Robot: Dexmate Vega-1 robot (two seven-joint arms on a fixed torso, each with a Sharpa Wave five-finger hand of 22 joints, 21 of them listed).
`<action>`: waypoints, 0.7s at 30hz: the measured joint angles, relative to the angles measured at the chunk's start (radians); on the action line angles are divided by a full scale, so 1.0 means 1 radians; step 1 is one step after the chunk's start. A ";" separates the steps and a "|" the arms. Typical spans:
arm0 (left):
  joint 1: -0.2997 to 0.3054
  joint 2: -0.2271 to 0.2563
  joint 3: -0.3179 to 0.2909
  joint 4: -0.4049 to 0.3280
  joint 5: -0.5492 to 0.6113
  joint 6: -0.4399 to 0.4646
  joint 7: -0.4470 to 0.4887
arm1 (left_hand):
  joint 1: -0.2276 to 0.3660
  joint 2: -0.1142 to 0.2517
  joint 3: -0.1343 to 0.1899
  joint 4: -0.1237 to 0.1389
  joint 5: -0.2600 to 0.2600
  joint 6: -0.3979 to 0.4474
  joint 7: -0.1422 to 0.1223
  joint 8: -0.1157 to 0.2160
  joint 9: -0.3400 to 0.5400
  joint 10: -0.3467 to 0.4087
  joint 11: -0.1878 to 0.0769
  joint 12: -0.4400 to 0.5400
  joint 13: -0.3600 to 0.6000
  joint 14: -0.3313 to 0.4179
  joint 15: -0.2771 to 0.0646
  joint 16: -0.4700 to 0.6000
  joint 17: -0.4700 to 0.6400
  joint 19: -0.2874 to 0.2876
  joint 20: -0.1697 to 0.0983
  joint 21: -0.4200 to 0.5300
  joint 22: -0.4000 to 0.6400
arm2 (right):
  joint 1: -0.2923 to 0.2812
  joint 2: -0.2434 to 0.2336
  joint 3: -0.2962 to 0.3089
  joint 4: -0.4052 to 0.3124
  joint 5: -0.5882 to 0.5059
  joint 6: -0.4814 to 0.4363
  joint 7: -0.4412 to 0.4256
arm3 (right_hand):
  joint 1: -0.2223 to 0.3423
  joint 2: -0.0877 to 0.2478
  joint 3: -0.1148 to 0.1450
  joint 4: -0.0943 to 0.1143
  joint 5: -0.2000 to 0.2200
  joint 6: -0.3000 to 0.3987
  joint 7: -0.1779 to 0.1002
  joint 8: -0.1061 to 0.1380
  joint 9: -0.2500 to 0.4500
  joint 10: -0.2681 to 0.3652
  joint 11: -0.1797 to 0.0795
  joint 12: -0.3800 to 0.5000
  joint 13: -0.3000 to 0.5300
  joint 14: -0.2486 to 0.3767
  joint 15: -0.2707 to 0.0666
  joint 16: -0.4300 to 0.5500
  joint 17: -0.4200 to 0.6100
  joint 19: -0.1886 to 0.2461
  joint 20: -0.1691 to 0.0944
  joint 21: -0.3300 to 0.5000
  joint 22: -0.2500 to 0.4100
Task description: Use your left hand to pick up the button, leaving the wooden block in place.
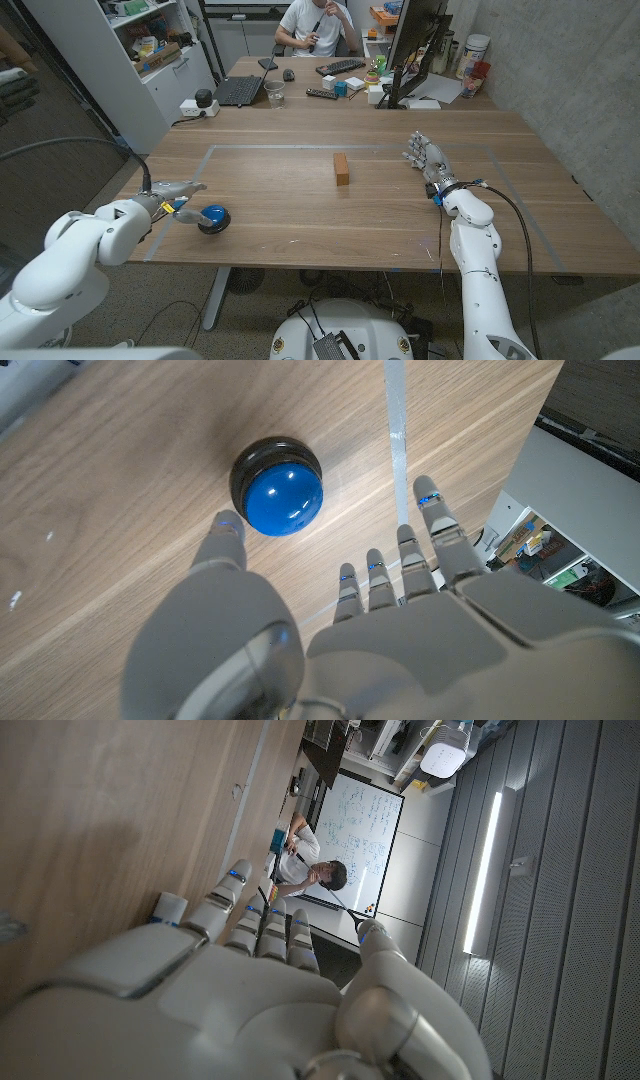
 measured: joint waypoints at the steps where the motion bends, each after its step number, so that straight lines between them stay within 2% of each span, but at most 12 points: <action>1: -0.008 0.004 0.006 0.003 -0.004 0.001 -0.004 | -0.004 0.004 0.000 0.000 0.000 0.000 0.000 0.000 0.000 0.000 0.000 0.000 0.000 0.000 0.000 0.000 0.000 0.000 0.000 0.000 0.000 | 0.000 0.000 0.001 0.002 0.001 0.001 0.000 | 0.000 0.000 0.000 0.000 0.000 0.000 0.000 0.000 0.000 0.000 0.000 0.000 0.000 0.000 0.000 0.000 0.000 0.000 0.000 0.000 0.000; 11: -0.036 0.020 0.034 0.015 -0.024 0.019 -0.022 | -0.012 0.004 -0.004 0.004 -0.004 0.000 0.000 0.000 0.000 0.000 0.000 0.000 0.000 0.000 0.000 0.000 0.000 0.000 0.000 0.000 0.000 | 0.003 -0.004 0.006 0.014 0.005 0.003 0.001 | -0.004 -0.004 0.000 0.000 0.000 0.000 0.000 0.000 0.000 0.000 0.000 0.000 0.000 0.000 0.000 0.000 0.000 -0.004 0.004 0.000 0.000; 12: -0.053 0.035 0.054 0.023 -0.024 0.021 -0.023 | -0.012 0.004 -0.004 0.004 -0.004 0.000 0.000 0.000 0.000 0.000 0.000 0.000 0.000 0.000 0.000 0.000 0.000 0.000 0.000 0.000 0.000 | 0.004 -0.004 0.007 0.015 0.006 0.003 0.001 | -0.004 -0.004 0.000 0.000 0.000 0.000 0.000 0.000 0.000 0.000 0.000 0.000 0.000 0.000 0.000 0.000 0.000 -0.004 0.004 0.000 0.000; 18: -0.054 0.036 0.056 0.024 -0.026 0.030 -0.032 | -0.012 0.004 -0.008 0.008 -0.004 0.000 0.000 0.000 0.000 0.000 0.000 0.000 0.000 0.000 0.000 0.000 0.000 0.000 0.000 0.000 0.000 | 0.013 -0.005 0.006 0.024 0.006 0.003 0.001 | -0.004 -0.004 0.000 0.000 0.000 0.000 0.000 0.000 0.000 0.000 0.000 0.000 0.000 0.000 0.000 0.000 0.000 0.002 0.009 0.000 0.000; 19: -0.071 0.060 0.079 0.033 -0.026 0.030 -0.034 | -0.012 0.004 -0.008 0.008 -0.004 0.000 0.000 0.000 0.000 0.000 0.000 0.000 0.000 0.000 0.000 0.000 0.000 0.000 0.000 0.000 0.000 | 0.015 -0.006 0.005 0.026 0.007 0.005 0.002 | -0.004 -0.004 0.000 0.000 0.000 0.000 0.000 0.000 0.000 0.002 -0.002 0.000 0.000 0.000 0.000 0.000 0.000 0.002 0.009 0.000 0.000; 21: -0.074 0.067 0.083 0.034 -0.026 0.030 -0.036 | -0.012 0.004 -0.008 0.008 -0.004 0.000 0.000 0.000 0.000 0.000 0.000 0.000 0.000 -0.004 0.004 0.000 0.000 0.002 0.002 0.000 0.000 | 0.018 -0.005 0.004 0.028 0.007 0.005 0.002 | -0.004 -0.004 0.000 0.000 0.000 0.000 0.000 0.000 0.000 0.005 -0.005 0.000 0.000 0.000 0.000 0.000 0.000 0.002 0.009 0.000 0.000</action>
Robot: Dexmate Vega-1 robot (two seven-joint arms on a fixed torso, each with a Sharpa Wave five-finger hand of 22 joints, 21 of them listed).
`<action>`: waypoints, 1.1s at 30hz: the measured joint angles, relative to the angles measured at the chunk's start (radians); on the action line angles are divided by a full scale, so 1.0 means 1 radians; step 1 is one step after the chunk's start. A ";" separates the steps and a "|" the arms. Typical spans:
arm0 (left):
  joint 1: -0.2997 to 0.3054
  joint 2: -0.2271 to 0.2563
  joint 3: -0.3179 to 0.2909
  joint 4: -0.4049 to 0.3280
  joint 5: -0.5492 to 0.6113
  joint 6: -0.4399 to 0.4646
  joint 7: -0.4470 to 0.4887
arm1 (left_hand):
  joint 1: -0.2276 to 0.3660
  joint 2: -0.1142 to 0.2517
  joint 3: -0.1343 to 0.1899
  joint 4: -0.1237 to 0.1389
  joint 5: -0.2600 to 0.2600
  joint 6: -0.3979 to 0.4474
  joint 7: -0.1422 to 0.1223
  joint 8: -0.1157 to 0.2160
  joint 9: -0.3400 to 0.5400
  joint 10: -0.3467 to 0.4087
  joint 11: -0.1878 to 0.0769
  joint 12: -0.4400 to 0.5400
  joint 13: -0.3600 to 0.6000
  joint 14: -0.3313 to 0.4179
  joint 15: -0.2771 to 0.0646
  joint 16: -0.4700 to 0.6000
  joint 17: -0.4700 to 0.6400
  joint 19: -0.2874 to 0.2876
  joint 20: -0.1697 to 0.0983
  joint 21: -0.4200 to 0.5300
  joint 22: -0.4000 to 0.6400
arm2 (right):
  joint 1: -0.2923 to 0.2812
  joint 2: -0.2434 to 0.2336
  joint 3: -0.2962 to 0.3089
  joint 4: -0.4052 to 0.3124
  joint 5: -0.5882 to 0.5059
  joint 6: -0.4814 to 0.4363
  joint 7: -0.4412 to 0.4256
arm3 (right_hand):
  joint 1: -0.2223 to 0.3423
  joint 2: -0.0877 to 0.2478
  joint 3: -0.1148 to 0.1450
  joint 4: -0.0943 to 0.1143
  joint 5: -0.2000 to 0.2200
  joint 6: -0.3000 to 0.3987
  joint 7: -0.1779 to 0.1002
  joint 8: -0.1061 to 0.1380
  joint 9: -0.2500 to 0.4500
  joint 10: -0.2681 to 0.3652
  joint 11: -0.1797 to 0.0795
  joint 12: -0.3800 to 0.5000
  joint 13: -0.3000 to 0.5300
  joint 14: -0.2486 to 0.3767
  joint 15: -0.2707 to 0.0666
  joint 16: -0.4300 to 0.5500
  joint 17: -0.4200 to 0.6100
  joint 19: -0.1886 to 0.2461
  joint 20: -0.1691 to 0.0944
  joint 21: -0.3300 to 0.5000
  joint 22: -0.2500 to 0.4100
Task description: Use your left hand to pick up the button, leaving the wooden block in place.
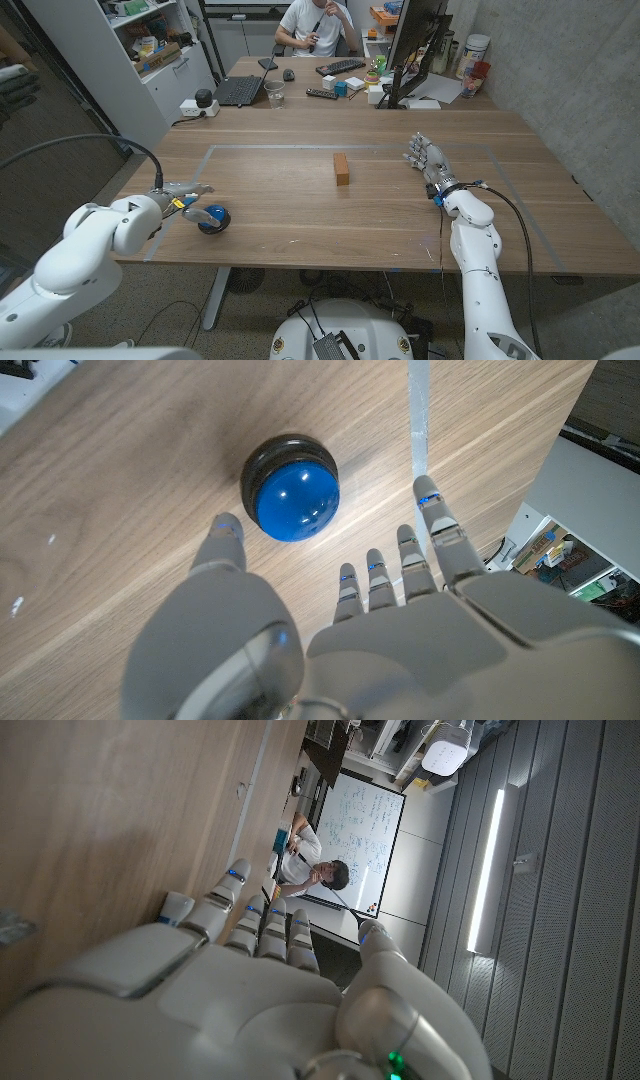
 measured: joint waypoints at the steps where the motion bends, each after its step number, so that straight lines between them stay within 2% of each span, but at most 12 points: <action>1: -0.003 0.006 0.004 0.002 0.000 0.000 -0.001 | 0.000 0.000 0.000 0.000 0.000 0.000 0.000 0.000 0.000 0.000 0.000 0.000 0.000 0.000 0.000 0.000 0.000 0.002 0.002 0.000 0.000 | 0.002 0.000 -0.001 0.002 0.000 0.000 0.000 | 0.000 0.000 0.000 0.000 0.000 0.000 0.000 0.000 0.000 0.000 0.000 0.000 0.000 0.000 0.000 0.000 0.000 0.000 0.000 0.000 0.000; 8: -0.003 0.006 0.004 0.002 0.016 0.000 -0.010 | 0.000 0.000 -0.004 -0.004 -0.004 0.000 0.000 0.000 0.000 0.000 0.000 0.000 0.000 0.000 0.000 0.000 0.000 0.007 -0.001 0.000 0.000 | 0.014 0.000 -0.006 0.013 0.000 0.000 0.000 | 0.000 0.000 0.000 0.000 0.000 0.000 0.000 0.000 0.000 0.000 0.000 0.000 0.000 0.000 0.000 0.000 0.000 0.000 0.000 0.000 0.000; 9: -0.024 0.047 0.037 0.014 0.017 0.000 -0.010 | 0.000 0.000 -0.004 -0.004 -0.004 0.000 0.000 0.000 0.000 0.000 0.000 0.000 0.000 0.000 0.000 0.000 0.000 0.007 -0.001 0.000 0.000 | 0.014 0.000 -0.007 0.013 0.000 0.004 0.000 | 0.000 0.000 0.000 0.000 0.000 0.000 0.000 0.000 0.000 0.000 0.000 0.000 0.000 0.000 0.000 0.000 0.000 0.000 0.000 0.000 0.000; 15: -0.035 0.062 0.050 0.019 0.020 -0.004 -0.009 | 0.000 0.000 -0.004 -0.004 -0.004 0.000 0.000 0.000 0.000 0.000 0.000 0.004 0.005 0.000 0.000 0.000 0.000 0.007 -0.001 -0.005 0.000 | 0.020 0.003 -0.009 0.020 -0.001 0.007 -0.005 | 0.000 0.000 0.000 0.000 0.000 0.000 0.000 0.000 0.000 0.000 0.000 0.000 0.000 0.000 0.000 0.000 -0.001 0.000 0.000 0.000 0.000; 16: -0.049 0.079 0.069 0.027 0.020 -0.008 -0.009 | 0.000 0.000 -0.004 -0.004 -0.004 0.000 0.000 0.000 0.000 0.000 0.000 0.004 0.005 0.000 0.000 0.000 0.000 0.007 -0.001 -0.005 0.000 | 0.020 0.004 -0.009 0.020 -0.001 0.008 -0.006 | 0.000 0.000 0.000 0.000 0.000 0.000 0.000 0.000 0.000 0.000 0.000 0.000 0.000 0.000 0.000 0.000 0.000 0.000 0.000 0.000 0.000; 20: -0.049 0.079 0.069 0.027 0.019 -0.008 -0.009 | 0.000 0.000 -0.004 -0.004 -0.004 0.000 0.000 0.000 0.000 0.000 0.000 0.004 0.005 0.000 0.000 0.000 0.000 0.007 -0.001 -0.005 0.000 | 0.022 0.006 -0.010 0.020 -0.001 0.008 -0.006 | 0.000 0.000 0.000 0.000 0.000 0.000 0.000 0.000 0.000 0.000 0.000 0.000 0.000 0.000 0.000 0.000 -0.002 0.000 0.000 0.000 0.000; 24: -0.066 0.096 0.096 0.041 0.013 -0.008 -0.004 | 0.000 0.000 -0.008 0.000 -0.004 0.000 0.000 0.000 0.000 0.000 0.000 0.004 0.005 0.000 0.000 0.000 0.000 0.007 -0.001 -0.005 0.000 | 0.024 0.006 -0.011 0.020 -0.004 0.010 -0.013 | 0.000 0.000 0.000 0.000 0.000 0.000 0.000 0.000 0.000 0.000 0.000 0.000 0.000 0.000 0.000 0.000 -0.002 0.000 0.000 0.000 0.000; 33: -0.056 0.089 0.100 0.056 -0.007 0.000 0.014 | 0.000 0.000 -0.008 0.000 -0.007 0.000 0.000 0.000 0.000 0.000 0.000 0.004 0.005 -0.005 -0.005 0.000 0.000 0.007 -0.001 -0.006 -0.005 | 0.031 0.006 -0.013 0.026 -0.008 0.011 -0.017 | 0.000 0.000 0.000 0.000 0.000 0.000 0.000 0.000 0.000 0.000 0.000 0.000 0.000 0.000 0.000 0.000 -0.002 0.000 0.000 0.000 0.000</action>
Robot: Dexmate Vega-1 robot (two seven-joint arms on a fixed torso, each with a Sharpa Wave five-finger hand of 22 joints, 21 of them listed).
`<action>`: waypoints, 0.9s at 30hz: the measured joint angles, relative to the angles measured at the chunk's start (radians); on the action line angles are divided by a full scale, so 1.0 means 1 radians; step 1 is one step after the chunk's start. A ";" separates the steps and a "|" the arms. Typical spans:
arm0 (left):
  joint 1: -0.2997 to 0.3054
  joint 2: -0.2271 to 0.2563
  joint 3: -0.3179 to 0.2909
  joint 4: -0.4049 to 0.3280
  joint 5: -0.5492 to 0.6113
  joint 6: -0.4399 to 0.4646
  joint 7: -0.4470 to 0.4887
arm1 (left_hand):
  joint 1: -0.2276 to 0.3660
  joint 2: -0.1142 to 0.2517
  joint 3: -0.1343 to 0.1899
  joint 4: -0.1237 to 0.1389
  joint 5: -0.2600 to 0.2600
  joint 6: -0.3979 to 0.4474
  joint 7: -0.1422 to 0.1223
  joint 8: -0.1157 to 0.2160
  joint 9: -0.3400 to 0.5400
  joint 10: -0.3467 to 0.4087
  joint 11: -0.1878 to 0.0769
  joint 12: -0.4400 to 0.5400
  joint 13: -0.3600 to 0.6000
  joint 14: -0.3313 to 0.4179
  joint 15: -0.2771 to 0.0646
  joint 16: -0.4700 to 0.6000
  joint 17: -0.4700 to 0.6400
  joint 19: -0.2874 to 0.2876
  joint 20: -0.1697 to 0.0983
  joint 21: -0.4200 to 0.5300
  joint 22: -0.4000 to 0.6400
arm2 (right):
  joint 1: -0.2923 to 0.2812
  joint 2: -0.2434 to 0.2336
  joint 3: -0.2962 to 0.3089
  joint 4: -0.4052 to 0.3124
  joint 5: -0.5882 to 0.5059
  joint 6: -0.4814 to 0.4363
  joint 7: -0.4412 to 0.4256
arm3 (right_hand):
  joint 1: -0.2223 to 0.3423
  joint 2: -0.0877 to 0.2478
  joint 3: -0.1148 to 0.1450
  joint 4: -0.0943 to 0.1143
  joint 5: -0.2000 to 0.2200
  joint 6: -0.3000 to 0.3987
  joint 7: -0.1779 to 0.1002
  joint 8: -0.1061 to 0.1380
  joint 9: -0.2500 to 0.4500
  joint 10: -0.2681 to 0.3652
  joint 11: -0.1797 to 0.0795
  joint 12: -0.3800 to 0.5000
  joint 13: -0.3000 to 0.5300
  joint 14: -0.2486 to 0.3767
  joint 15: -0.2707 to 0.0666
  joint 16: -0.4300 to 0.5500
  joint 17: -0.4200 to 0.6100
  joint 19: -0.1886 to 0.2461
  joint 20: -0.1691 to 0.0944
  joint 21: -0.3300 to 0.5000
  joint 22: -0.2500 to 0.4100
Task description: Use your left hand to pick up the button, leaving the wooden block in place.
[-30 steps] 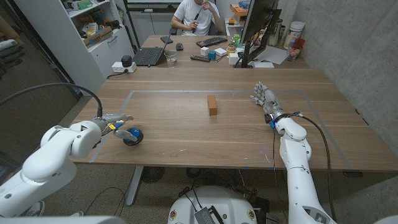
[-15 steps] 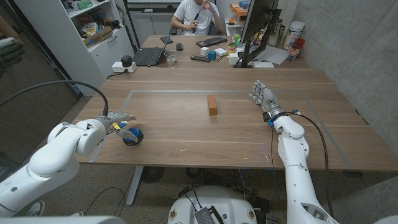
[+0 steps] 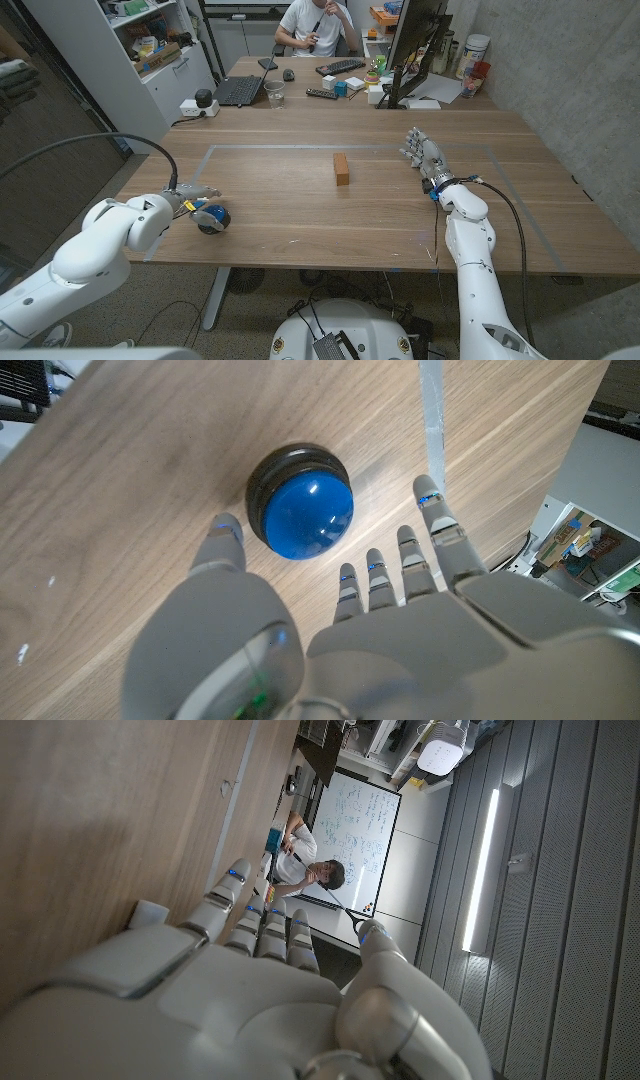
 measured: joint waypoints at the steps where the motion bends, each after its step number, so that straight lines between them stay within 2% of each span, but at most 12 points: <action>1: 0.003 -0.002 0.000 0.003 -0.006 0.000 0.005 | 0.001 0.002 0.000 0.000 0.000 0.000 0.000 0.000 0.000 0.000 0.000 0.000 0.000 0.000 0.000 0.000 0.000 0.000 0.000 -0.005 0.000 | 0.001 0.000 -0.001 0.001 -0.001 0.000 0.000 | 0.000 0.000 0.000 0.000 0.000 0.000 0.000 0.000 0.000 0.000 0.000 0.000 0.000 0.000 0.000 0.000 0.000 0.000 0.000 0.000 0.000; 19: 0.024 -0.022 -0.012 0.022 -0.035 -0.004 0.043 | 0.000 0.008 -0.008 0.000 -0.003 0.006 -0.006 0.000 0.000 0.000 0.000 0.004 0.000 0.000 0.000 0.000 0.000 0.000 0.000 -0.010 0.000 | 0.009 -0.006 -0.005 0.015 -0.005 -0.001 0.002 | 0.000 0.000 0.000 0.000 0.000 0.000 0.000 0.000 0.000 0.000 0.000 0.000 0.000 0.000 0.000 0.000 0.000 0.000 0.000 0.000 0.000; 27: -0.003 -0.020 0.012 0.037 -0.047 -0.012 0.045 | -0.004 0.012 -0.011 0.003 -0.004 0.006 -0.006 0.000 0.000 0.001 -0.001 0.004 0.005 0.000 0.000 0.000 0.000 0.000 0.000 -0.014 0.000 | 0.011 -0.011 0.001 0.028 -0.004 -0.001 0.006 | -0.004 -0.004 0.000 0.000 0.000 0.000 0.000 0.000 0.000 0.000 0.000 0.000 0.000 0.000 0.000 0.000 0.000 0.003 0.011 0.000 0.000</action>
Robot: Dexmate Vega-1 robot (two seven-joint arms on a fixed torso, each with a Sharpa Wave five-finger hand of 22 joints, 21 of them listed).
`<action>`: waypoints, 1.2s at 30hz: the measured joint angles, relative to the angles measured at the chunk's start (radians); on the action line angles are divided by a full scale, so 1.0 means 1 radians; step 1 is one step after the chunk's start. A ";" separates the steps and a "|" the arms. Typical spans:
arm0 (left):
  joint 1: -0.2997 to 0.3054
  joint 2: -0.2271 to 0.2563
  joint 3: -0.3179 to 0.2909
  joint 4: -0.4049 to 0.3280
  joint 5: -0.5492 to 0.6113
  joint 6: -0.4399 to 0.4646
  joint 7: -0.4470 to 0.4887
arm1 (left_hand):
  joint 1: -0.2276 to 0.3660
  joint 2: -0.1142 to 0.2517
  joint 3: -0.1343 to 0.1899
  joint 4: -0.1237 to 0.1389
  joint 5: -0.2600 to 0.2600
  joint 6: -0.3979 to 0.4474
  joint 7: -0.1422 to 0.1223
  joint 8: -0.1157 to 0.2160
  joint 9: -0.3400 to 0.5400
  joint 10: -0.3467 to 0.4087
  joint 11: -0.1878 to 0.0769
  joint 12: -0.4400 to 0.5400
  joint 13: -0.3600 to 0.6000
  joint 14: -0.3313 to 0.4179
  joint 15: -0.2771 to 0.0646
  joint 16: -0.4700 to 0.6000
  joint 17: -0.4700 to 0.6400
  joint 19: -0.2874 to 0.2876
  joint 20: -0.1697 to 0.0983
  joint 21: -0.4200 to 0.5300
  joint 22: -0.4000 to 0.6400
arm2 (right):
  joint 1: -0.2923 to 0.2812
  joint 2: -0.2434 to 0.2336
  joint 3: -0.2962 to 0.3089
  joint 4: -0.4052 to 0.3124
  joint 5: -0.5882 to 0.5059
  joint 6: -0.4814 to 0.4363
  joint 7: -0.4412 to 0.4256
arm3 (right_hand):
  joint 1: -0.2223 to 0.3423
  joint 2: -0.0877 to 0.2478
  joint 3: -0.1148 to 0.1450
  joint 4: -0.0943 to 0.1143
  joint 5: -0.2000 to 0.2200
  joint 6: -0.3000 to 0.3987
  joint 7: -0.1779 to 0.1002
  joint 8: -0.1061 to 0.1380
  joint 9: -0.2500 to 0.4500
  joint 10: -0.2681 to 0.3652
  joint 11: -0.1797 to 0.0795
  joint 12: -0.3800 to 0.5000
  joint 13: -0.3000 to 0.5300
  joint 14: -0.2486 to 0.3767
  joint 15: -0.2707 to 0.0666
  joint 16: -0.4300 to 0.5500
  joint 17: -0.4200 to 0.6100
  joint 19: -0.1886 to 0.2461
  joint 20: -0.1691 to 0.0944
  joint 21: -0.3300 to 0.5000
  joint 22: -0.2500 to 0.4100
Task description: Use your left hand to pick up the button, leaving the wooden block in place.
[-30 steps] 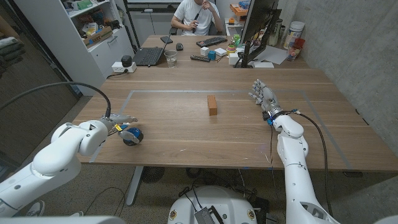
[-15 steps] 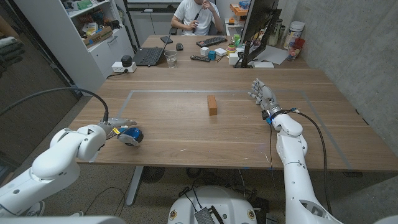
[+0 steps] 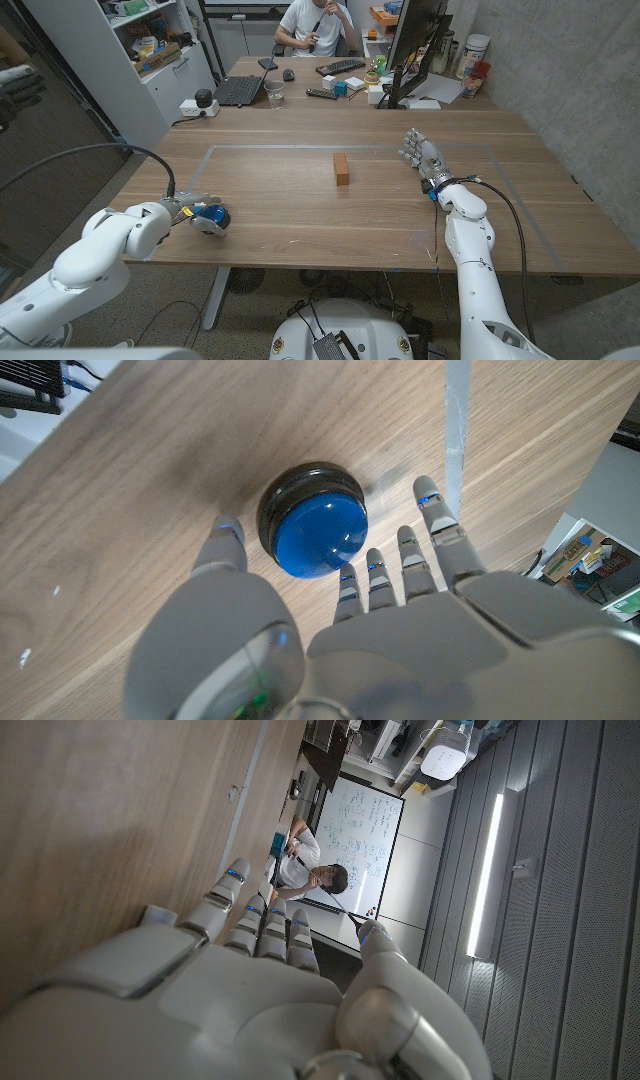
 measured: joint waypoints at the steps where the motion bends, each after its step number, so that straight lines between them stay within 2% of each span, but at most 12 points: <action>1: -0.003 0.001 0.003 0.001 -0.002 -0.002 0.000 | 0.000 0.000 0.000 0.000 0.000 0.002 -0.002 0.000 0.000 0.003 -0.003 0.000 0.000 0.000 0.000 0.000 0.000 0.000 0.000 0.000 0.000 | 0.001 -0.001 0.001 0.001 0.001 0.000 0.000 | 0.000 0.000 0.000 0.000 0.000 0.000 0.000 0.000 0.000 0.000 0.000 0.000 0.000 0.000 0.000 0.000 0.000 0.000 0.000 0.000 0.000; 19: -0.076 0.003 0.066 0.034 -0.033 -0.003 0.003 | 0.000 0.000 -0.006 0.000 -0.004 0.009 -0.002 0.000 0.000 0.004 -0.004 0.000 0.000 0.000 0.000 0.000 0.000 -0.004 -0.004 0.000 0.000 | 0.014 -0.014 0.009 0.016 -0.001 -0.009 -0.001 | 0.000 0.000 0.000 0.000 0.000 0.000 0.000 0.000 0.000 0.000 0.000 0.000 0.000 0.000 0.000 0.000 0.000 0.000 0.000 0.000 0.000; 36: -0.071 0.001 0.065 0.042 -0.051 0.014 0.006 | -0.004 0.004 -0.007 0.001 -0.004 0.009 -0.002 0.000 0.000 0.004 -0.004 -0.001 0.000 0.000 0.000 0.000 0.000 -0.008 0.001 -0.007 0.003 | 0.023 -0.012 0.006 0.015 -0.010 -0.020 -0.010 | 0.000 0.000 0.000 0.000 0.000 0.000 0.000 0.000 0.000 0.000 0.000 0.000 0.000 0.000 0.000 0.000 0.000 0.006 0.005 0.000 0.000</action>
